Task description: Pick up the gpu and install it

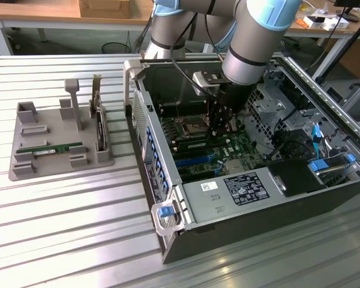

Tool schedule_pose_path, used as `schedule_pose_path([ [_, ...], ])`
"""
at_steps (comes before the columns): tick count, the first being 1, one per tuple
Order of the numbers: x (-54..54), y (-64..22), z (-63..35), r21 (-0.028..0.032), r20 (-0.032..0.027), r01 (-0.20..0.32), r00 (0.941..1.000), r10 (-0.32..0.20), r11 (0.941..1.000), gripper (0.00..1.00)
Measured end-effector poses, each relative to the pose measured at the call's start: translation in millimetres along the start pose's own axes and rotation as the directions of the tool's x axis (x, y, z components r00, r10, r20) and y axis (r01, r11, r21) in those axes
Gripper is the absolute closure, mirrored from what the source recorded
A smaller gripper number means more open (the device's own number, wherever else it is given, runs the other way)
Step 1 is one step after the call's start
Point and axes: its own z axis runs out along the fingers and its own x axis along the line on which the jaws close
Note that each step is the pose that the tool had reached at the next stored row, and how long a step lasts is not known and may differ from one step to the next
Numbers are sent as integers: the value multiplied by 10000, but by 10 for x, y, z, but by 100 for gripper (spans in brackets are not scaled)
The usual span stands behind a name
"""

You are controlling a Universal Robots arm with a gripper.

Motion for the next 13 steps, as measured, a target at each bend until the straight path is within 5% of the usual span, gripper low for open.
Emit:
schedule_pose_path([
  [4,-4,-6,-53,-6,1,0,10000,0,10000,90],
  [9,-4,-447,-51,-399,-7,0,10000,0,9992,90],
  [13,-5,-714,-51,-580,-10,-2,10000,1,9983,90],
])
